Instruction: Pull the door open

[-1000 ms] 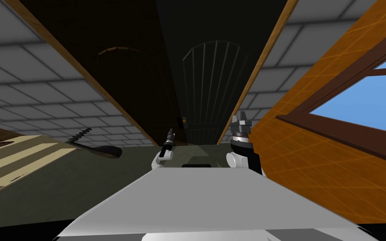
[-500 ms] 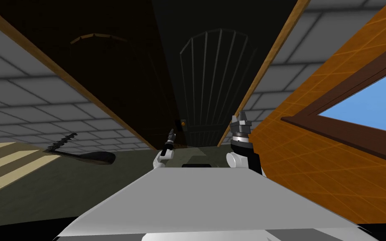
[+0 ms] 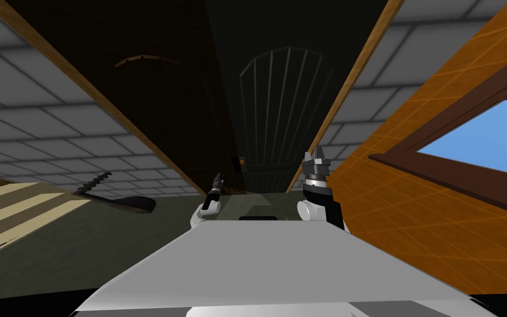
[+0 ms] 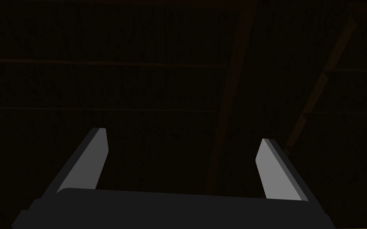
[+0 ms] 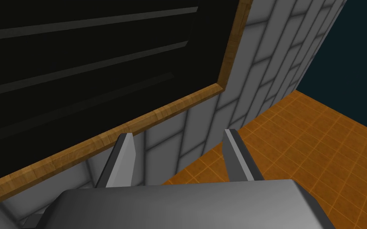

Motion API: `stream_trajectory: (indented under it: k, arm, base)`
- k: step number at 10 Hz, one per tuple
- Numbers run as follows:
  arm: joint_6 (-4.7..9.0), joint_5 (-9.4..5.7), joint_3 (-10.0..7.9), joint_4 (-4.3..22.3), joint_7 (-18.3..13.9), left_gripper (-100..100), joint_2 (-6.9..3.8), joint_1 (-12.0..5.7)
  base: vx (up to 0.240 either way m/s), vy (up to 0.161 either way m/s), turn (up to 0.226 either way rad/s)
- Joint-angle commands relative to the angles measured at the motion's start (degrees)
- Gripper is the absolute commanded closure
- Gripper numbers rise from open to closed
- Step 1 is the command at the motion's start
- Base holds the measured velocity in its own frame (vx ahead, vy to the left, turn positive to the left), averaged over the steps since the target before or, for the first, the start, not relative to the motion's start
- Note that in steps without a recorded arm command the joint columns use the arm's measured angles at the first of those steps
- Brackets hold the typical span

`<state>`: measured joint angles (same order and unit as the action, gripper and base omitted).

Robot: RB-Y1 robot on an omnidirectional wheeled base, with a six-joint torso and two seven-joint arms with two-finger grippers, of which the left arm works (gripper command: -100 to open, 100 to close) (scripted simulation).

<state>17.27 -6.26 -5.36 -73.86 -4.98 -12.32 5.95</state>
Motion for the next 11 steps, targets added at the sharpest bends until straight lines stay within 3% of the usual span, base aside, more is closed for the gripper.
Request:
stream_trajectory:
  k: [1, 3, 5, 8, 10, 11]
  arm:
    - [-0.23, -0.52, -1.62, 0.8, -0.5, -100, -1.32, 0.21]
    - [0.2, -1.47, -3.63, 2.6, -1.7, -100, -3.71, 0.41]
    - [0.53, -1.9, -4.02, 3.3, -2.3, -100, -4.57, -0.14]
    - [0.94, -2.04, -2.95, 3.3, -2.9, -100, -4.35, -1.74]
    - [1.21, -1.88, -1.21, 2.7, -3.1, -100, -3.34, -3.43]
    - [1.22, -1.82, -1.9, 3.0, -2.7, -100, -3.27, -2.86]
  base:
    - [0.013, -0.01, -0.007]
    - [0.083, 0.0, -0.054]
    - [0.178, 0.025, -0.106]
    - [0.188, -0.012, -0.138]
    - [0.215, -0.092, -0.223]
    - [0.119, -0.064, -0.058]
